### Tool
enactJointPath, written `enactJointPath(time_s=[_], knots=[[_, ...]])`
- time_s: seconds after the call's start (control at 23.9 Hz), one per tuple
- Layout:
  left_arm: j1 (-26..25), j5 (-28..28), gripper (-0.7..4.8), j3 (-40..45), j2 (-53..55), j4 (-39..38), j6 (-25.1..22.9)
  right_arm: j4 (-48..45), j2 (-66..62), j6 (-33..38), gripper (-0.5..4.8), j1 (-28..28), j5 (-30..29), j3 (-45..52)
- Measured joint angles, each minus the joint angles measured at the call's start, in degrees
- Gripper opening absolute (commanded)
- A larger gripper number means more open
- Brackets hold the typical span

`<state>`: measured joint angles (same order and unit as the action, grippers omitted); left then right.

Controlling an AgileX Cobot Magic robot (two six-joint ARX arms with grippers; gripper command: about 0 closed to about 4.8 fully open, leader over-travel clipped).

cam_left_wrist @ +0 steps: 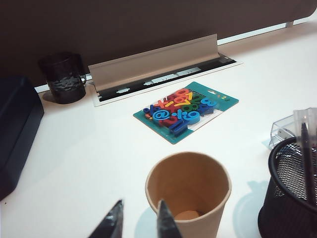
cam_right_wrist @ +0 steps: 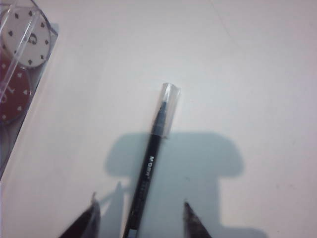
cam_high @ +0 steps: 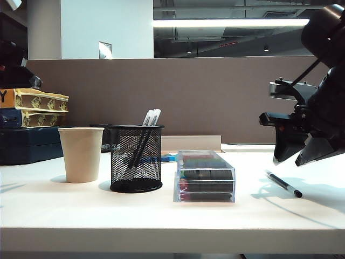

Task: Pick up one pen and put it in the pen container.

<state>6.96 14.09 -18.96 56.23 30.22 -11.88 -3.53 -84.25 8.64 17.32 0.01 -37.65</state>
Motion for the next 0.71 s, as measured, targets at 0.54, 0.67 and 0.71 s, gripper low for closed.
enactJointPath(time_s=[0.54,0.67,0.71], knots=[[0.00,-1.01,0.84,0.00,0.00,-0.02,-0.11,1.66,-0.52,2.34,2.13,2.91,0.68,-0.09],[0.00,-1.27,0.84,0.00,0.00,-0.15,-0.11,1.75,-2.32,2.54,2.13,3.23,1.14,-0.13],[0.00,-1.27,0.84,0.00,0.00,-0.44,-0.13,1.75,-3.02,2.75,2.13,3.21,1.16,-0.13]])
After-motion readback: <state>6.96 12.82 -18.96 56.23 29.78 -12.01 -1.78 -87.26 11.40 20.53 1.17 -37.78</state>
